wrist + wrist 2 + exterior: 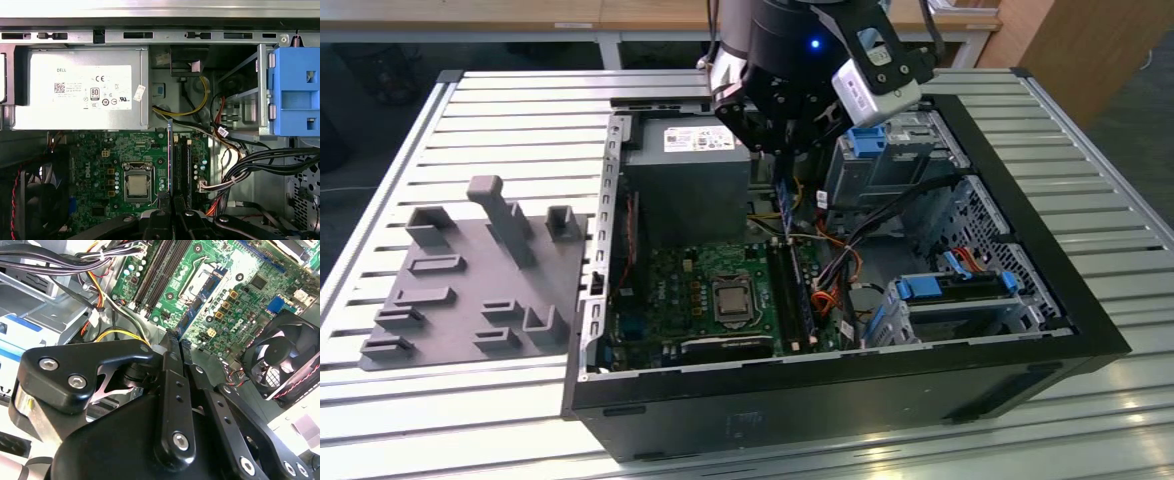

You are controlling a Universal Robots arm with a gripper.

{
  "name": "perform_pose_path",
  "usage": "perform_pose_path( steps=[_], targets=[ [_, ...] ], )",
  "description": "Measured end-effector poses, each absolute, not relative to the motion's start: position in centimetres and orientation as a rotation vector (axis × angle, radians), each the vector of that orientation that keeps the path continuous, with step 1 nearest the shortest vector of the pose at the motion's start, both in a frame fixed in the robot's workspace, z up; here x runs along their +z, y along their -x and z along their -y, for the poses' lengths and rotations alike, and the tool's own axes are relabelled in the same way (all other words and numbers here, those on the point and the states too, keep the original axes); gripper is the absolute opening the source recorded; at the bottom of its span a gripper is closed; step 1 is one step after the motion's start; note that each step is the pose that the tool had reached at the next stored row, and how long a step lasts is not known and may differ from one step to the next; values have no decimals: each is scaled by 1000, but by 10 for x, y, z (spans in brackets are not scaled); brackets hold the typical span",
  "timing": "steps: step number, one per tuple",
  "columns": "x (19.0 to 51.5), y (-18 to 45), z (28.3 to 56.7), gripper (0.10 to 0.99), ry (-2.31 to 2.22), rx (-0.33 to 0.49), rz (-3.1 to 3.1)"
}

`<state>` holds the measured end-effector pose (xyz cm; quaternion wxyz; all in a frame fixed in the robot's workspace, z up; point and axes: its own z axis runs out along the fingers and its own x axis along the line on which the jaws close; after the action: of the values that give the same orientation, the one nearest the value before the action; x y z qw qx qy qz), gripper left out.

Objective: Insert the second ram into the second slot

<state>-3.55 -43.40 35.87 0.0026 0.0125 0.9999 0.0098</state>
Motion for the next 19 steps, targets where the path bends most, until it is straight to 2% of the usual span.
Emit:
perform_pose_path(
  steps=[19],
  targets=[
    [352, 36, 434, 137, -39, 31, -3140]
  ],
)
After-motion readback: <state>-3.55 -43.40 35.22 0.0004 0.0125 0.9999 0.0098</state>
